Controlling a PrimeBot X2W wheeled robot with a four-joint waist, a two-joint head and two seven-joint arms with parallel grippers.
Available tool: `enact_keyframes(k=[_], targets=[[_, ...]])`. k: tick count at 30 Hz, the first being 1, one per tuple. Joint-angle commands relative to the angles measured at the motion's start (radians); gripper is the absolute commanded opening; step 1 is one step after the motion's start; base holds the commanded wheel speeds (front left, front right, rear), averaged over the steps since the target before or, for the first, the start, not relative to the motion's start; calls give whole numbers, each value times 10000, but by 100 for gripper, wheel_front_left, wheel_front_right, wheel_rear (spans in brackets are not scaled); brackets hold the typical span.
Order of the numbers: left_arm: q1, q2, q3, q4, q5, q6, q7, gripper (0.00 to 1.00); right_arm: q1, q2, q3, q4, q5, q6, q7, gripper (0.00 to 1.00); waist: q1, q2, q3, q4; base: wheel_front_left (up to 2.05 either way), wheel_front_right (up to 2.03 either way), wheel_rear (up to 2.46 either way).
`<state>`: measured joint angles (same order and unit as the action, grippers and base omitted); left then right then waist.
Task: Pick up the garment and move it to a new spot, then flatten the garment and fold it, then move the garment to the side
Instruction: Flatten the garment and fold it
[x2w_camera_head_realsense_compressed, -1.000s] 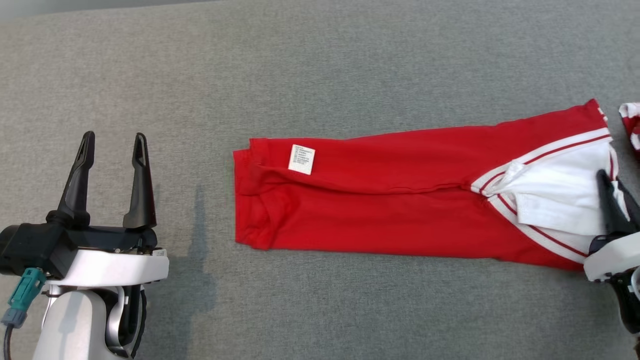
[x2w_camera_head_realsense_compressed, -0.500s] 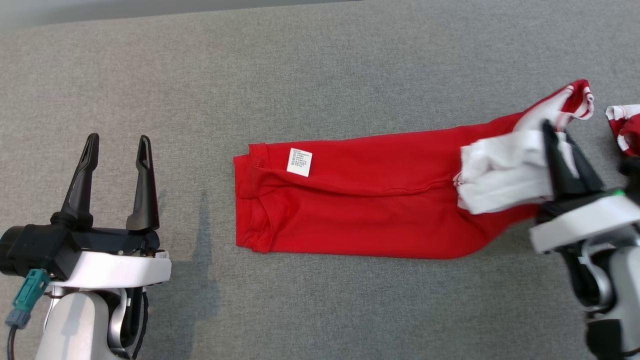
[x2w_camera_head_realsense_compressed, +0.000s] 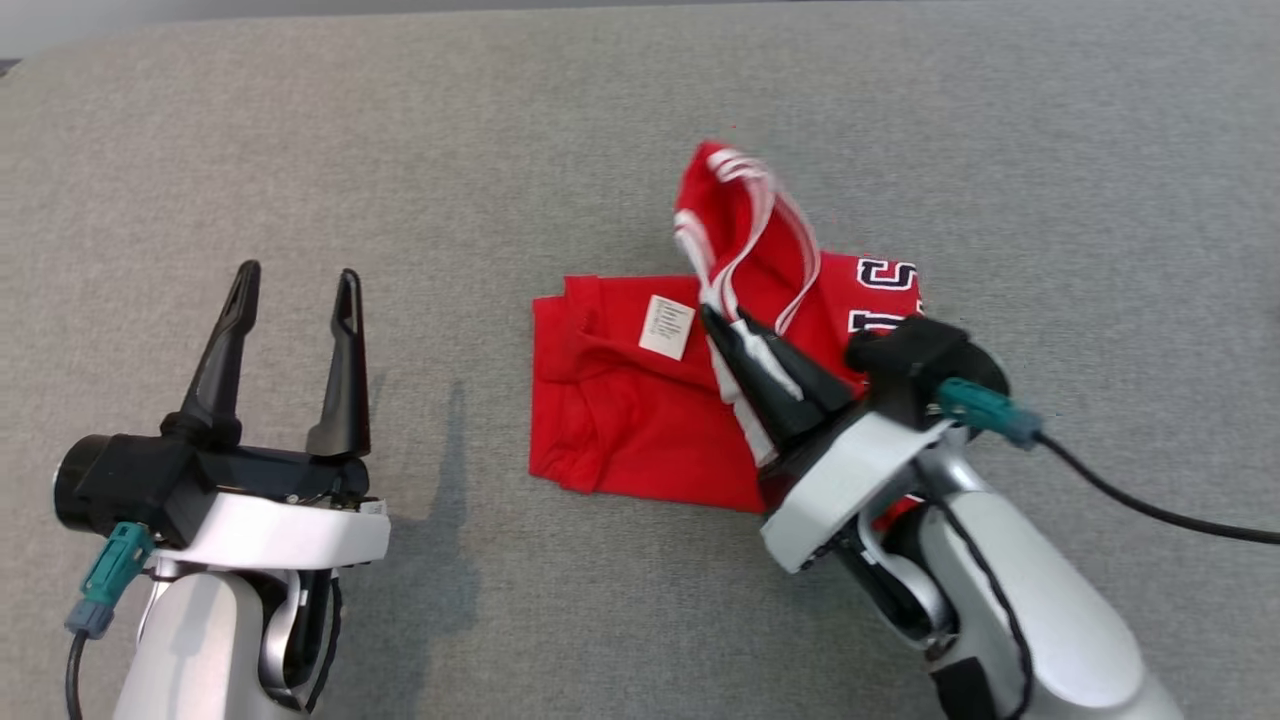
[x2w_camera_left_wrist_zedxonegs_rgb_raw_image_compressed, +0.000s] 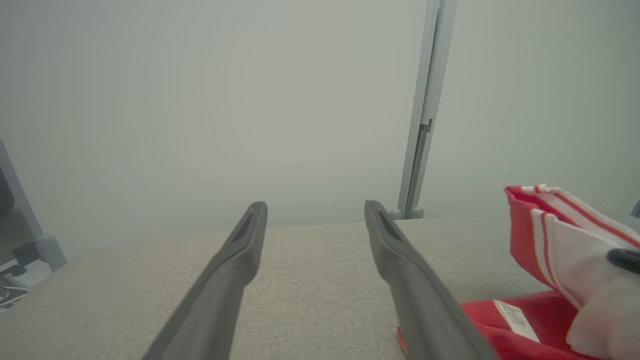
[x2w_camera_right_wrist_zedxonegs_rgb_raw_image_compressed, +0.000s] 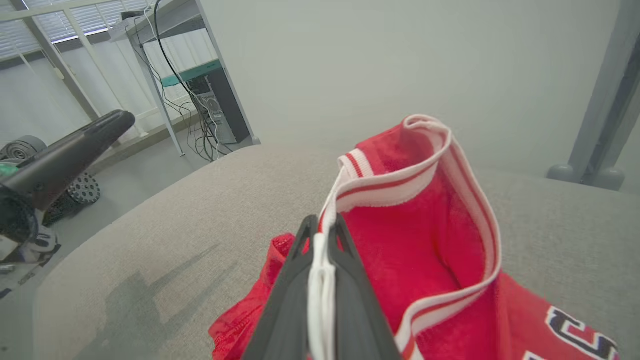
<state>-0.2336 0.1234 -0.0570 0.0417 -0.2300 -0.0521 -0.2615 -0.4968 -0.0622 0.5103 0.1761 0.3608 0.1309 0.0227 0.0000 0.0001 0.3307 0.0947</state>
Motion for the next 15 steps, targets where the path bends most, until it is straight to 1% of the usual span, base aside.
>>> enact_keyframes(k=[1, 5, 9, 13, 14, 15], targets=[[-154, 4, -12, 36, -27, -52, -34, 100, -174, -6, 140, 230, 88, -2, -146, 0, 0, -1, 116, 171, 0, 0, 0], [-304, -95, -79, 139, -77, -119, -34, 100, -642, 75, 927, 1386, 616, -2, -466, 0, 0, -1, 312, 438, 0, 0, 0], [-432, -129, -31, 216, -96, -192, -34, 100, -1094, 93, 1804, 2081, 1362, -2, -876, 0, 0, -1, 489, 584, 0, 0, 0], [-499, -122, 54, 264, -43, -250, -34, 100, -1469, 90, 2538, 2512, 1981, -2, -1249, 0, 0, -1, 610, 550, 0, 0, 0], [-509, -129, 75, 275, -20, -258, -34, 100, -1546, 94, 2700, 2582, 2144, -2, -1353, 23, 0, -1, 623, 528, 0, 0, 0], [-516, -130, 89, 289, 1, -275, -34, 100, -1624, 91, 2800, 2654, 2247, -2, -1476, 70, 0, -1, 629, 497, 0, 0, 0]])
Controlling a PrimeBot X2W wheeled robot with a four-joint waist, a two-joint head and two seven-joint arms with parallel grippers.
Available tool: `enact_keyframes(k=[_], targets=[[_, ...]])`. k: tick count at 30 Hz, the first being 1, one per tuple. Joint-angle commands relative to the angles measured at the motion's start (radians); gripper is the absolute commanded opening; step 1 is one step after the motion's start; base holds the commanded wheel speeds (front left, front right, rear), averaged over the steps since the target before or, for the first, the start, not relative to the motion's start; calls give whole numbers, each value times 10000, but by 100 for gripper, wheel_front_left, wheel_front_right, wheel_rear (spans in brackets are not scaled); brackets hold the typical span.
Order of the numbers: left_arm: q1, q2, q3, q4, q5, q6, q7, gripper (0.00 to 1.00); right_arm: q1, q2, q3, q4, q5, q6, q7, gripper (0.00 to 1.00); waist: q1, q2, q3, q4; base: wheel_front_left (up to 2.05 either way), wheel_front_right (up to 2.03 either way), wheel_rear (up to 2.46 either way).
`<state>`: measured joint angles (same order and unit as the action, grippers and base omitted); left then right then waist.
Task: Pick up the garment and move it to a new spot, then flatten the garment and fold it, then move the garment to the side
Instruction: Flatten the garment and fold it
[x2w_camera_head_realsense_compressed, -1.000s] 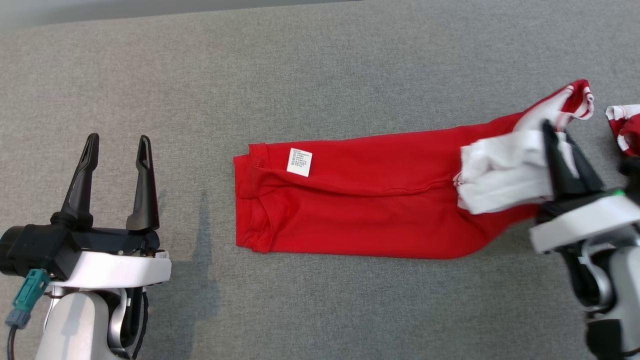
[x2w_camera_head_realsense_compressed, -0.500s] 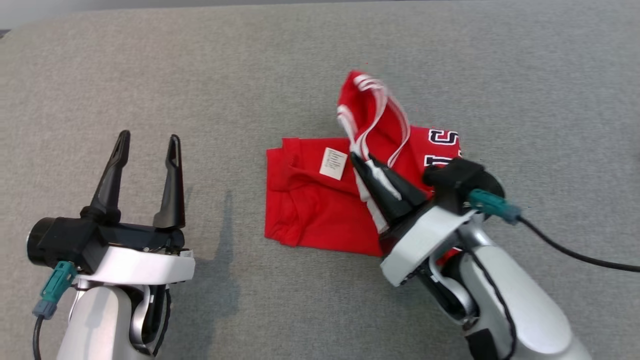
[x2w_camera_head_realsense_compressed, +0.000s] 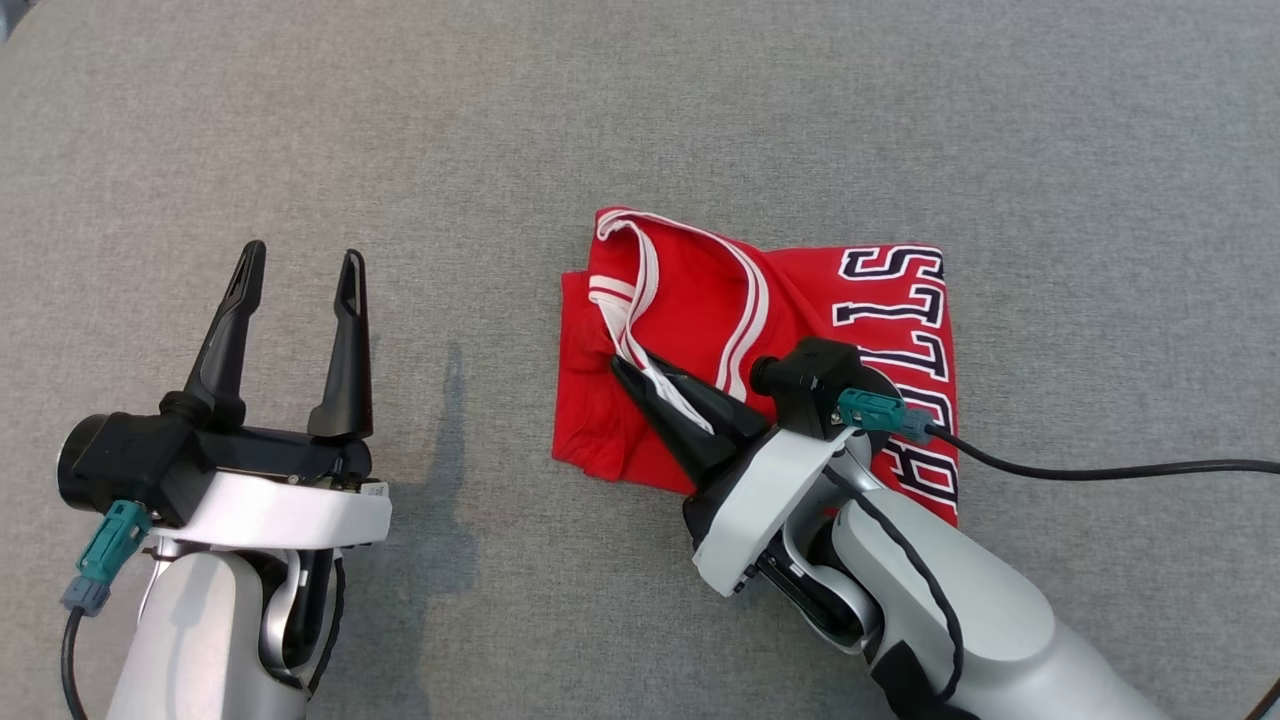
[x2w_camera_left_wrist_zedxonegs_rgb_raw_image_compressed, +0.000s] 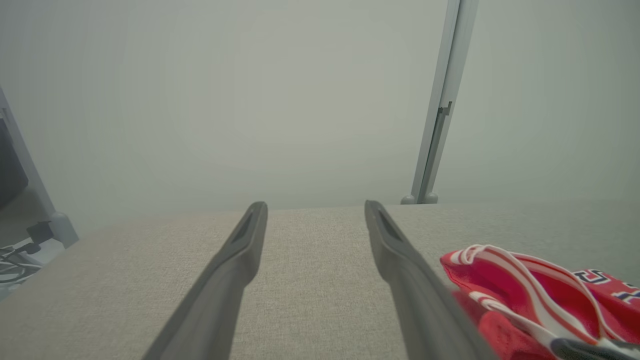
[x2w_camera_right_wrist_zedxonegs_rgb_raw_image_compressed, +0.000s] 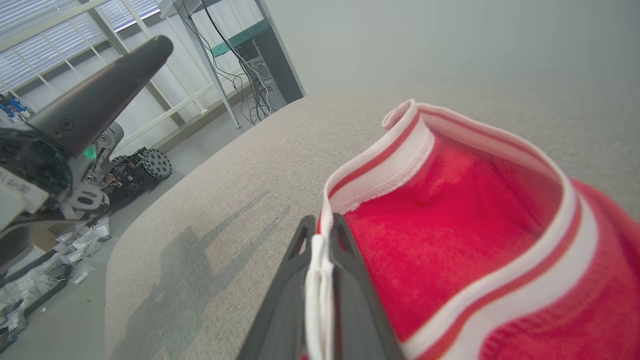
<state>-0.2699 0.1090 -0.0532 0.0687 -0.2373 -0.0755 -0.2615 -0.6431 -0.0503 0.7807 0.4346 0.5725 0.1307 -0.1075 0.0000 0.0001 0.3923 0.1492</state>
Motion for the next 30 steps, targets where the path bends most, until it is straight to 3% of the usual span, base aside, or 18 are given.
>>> enact_keyframes(k=[1, 9, 12, 25, 30], targets=[[-164, 7, 69, 36, 86, -41, -34, 100, -250, -31, 204, 123, 250, 0, -309, 100, 0, -1, 12, -88, 0, 0, 0], [-153, 3, 203, 160, 179, -104, -34, 100, -602, -28, 552, -458, 489, 0, -1209, 100, 0, -1, -227, -421, 0, 0, 0], [-7, 4, 328, 182, 244, -51, -34, 100, -365, -43, -85, -1093, 7, 0, -1454, 100, 0, -1, -431, -645, 0, 0, 0], [419, 61, 639, 163, 472, 118, -34, 100, 2294, -1083, -5445, -2900, -2404, 0, -1397, 100, 0, -1, -1061, -1037, 0, 0, 0], [766, 133, 693, 173, 476, 174, -34, 100, 3528, -1270, -6957, -3261, -2902, 0, -1041, 100, 0, -1, -1446, -1158, 0, 0, 0]])
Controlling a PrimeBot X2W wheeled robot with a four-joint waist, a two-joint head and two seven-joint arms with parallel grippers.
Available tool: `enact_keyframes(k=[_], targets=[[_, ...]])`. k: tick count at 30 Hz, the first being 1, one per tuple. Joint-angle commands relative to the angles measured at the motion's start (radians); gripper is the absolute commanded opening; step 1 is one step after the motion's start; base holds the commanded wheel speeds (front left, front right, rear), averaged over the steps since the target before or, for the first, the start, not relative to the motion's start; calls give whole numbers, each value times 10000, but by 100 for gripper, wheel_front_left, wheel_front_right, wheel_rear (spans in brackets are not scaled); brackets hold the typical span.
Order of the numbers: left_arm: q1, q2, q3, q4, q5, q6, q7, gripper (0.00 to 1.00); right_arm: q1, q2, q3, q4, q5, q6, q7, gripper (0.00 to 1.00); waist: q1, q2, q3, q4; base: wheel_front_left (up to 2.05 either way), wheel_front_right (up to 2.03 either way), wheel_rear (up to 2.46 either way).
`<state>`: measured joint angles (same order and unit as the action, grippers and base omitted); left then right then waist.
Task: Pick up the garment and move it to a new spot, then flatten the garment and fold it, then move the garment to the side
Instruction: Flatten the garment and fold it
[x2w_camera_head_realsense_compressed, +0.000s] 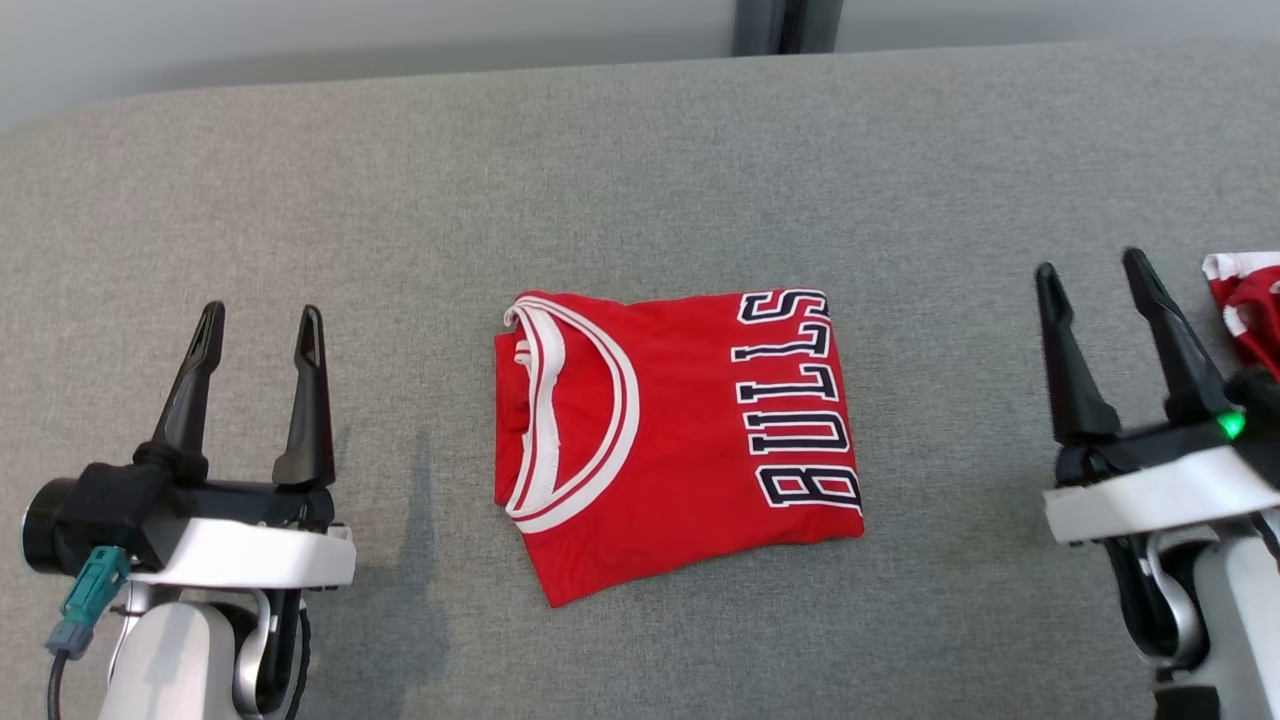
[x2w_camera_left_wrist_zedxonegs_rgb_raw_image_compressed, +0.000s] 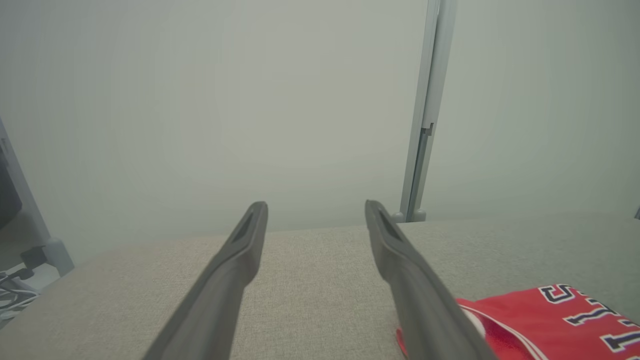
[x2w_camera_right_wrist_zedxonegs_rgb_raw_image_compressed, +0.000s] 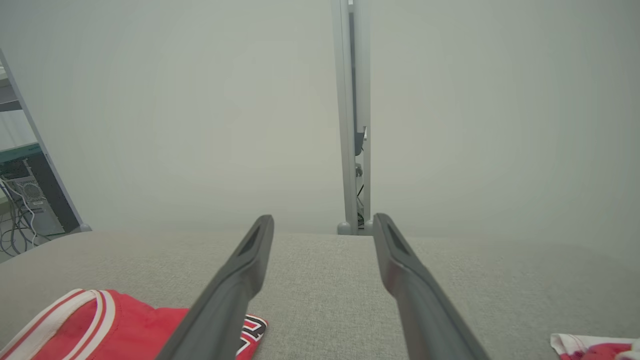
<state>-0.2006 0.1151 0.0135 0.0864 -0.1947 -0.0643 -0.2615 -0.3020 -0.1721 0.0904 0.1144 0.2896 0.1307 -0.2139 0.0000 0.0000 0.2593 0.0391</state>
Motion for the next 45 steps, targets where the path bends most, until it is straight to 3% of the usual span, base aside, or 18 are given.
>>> enact_keyframes(k=[1, 27, 45], targets=[[156, 86, 34, -4, 54, 78, -34, 100, 310, -41, -227, -147, -124, 0, 79, 100, 0, 0, -203, -79, 0, 0, 0], [2573, 329, -337, -700, 160, 392, 1021, 100, 3504, 333, -1426, -1622, -430, -2, 1526, 100, 0, 0, -2440, -50, 0, 0, 0], [2792, 498, -419, -1131, 68, 565, 1354, 100, 3755, 483, -1581, -1833, -509, -2, 1923, 100, 0, 0, -2653, -112, 0, 0, 0]])
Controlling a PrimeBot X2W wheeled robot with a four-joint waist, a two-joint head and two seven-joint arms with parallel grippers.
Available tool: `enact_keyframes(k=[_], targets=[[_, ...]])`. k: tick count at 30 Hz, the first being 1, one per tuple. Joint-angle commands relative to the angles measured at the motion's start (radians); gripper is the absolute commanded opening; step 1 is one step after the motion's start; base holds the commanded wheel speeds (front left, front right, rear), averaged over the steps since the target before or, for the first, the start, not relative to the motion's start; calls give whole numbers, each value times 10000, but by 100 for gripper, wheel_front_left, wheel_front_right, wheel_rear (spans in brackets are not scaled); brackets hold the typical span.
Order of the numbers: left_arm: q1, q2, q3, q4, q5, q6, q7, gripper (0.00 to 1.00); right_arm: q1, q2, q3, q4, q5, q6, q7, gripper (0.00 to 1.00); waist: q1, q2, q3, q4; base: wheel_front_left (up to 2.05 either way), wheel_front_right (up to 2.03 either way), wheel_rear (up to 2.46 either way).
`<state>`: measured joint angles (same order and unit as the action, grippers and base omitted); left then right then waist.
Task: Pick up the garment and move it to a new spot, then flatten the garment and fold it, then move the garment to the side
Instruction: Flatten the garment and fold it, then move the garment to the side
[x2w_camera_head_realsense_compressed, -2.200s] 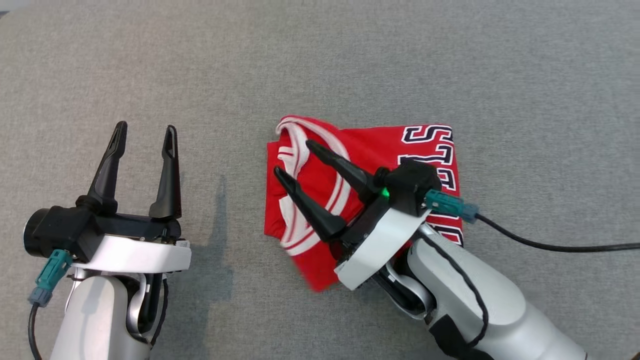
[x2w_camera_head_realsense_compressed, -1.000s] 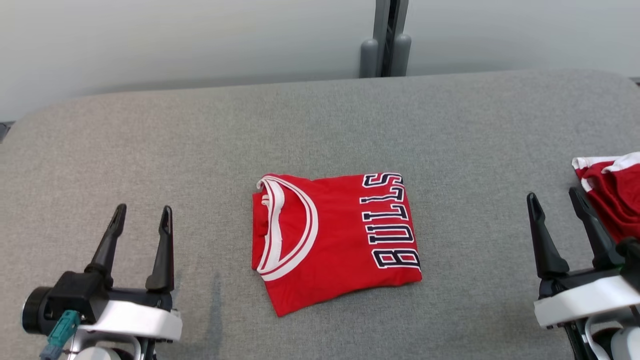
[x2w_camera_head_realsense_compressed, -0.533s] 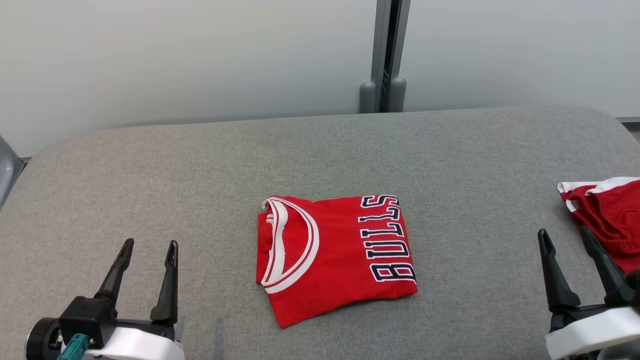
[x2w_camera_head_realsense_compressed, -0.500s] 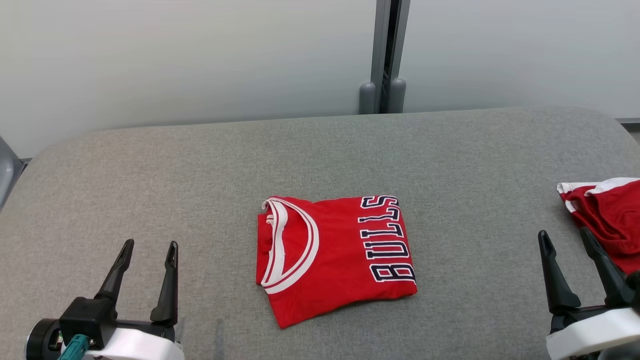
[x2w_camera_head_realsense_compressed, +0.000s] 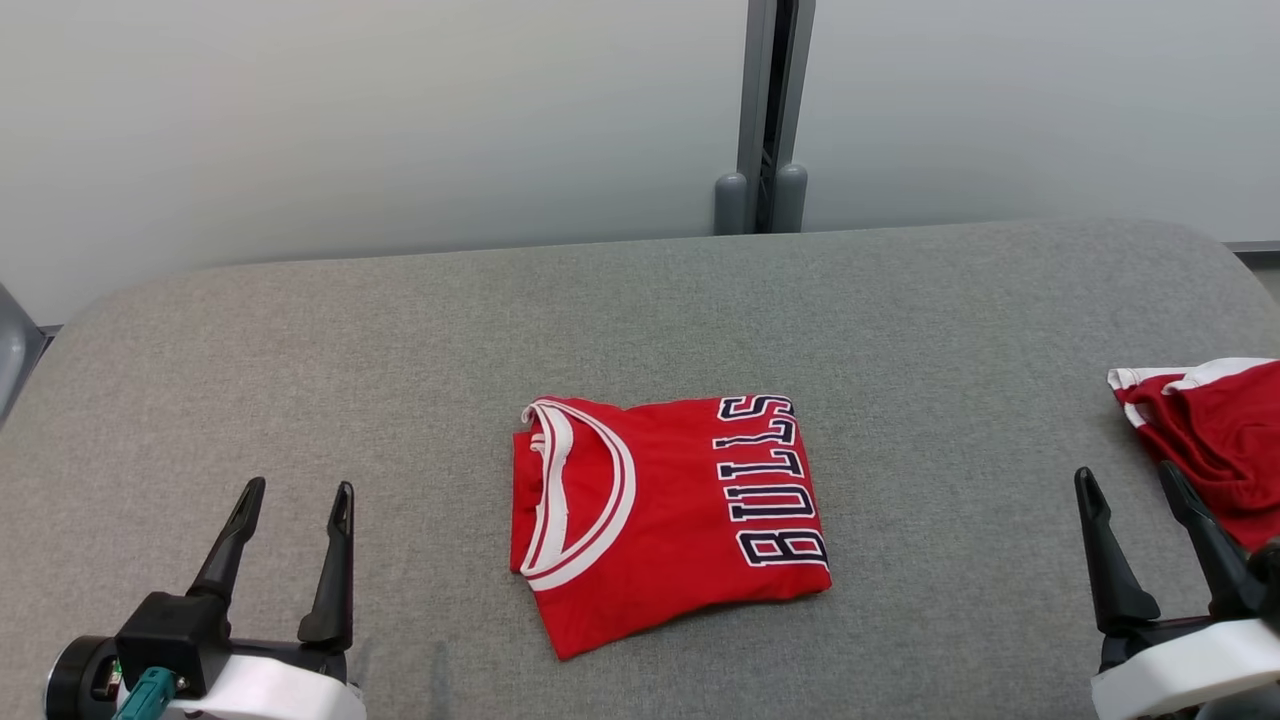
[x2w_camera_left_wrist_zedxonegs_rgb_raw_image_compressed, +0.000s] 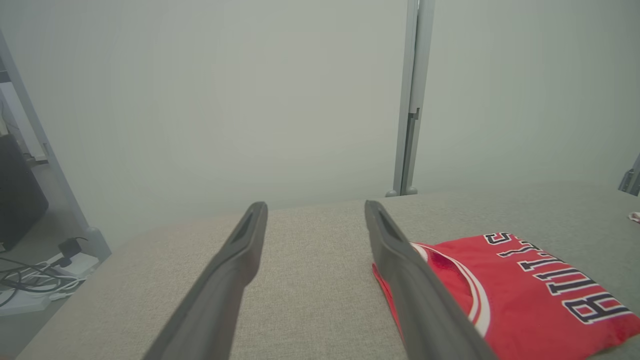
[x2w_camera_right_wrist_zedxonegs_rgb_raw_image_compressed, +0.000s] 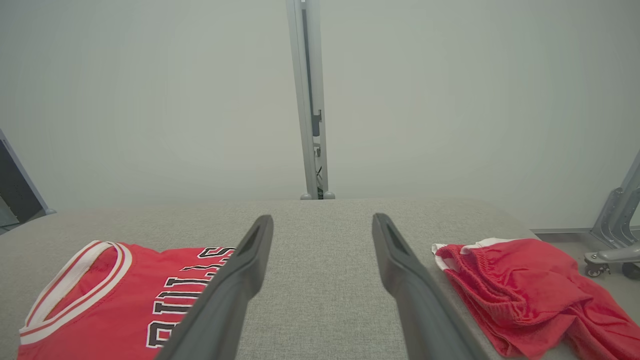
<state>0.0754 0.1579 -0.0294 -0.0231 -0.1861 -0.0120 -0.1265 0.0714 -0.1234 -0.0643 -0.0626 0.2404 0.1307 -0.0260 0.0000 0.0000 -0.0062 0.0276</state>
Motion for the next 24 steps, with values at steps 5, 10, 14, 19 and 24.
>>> enact_keyframes(k=[5, 10, 14, 19, 24], targets=[[20, 90, 13, -52, -82, 81, -34, 100, 33, 15, -42, -79, -62, -2, 58, 100, 0, 0, 4, 19, 0, 0, 0], [5, 98, -19, -53, -109, 120, -30, 100, 59, 32, -17, -82, -70, 0, 136, 100, 0, 0, -36, 14, 0, 0, 0], [-6, 115, -47, -46, -136, 152, -4, 100, 81, 30, -43, -18, -43, -2, 136, 100, 0, 0, -80, 18, 0, 0, 0], [-27, 151, -66, -67, -152, 171, -2, 100, 79, 41, -46, 18, -24, 0, 123, 100, 0, 0, -81, 20, 0, 0, 0], [-47, 190, -72, -84, -185, 215, -37, 100, 64, 41, -55, 37, -24, 0, 125, 100, 0, 0, -60, 32, 0, 0, 0]])
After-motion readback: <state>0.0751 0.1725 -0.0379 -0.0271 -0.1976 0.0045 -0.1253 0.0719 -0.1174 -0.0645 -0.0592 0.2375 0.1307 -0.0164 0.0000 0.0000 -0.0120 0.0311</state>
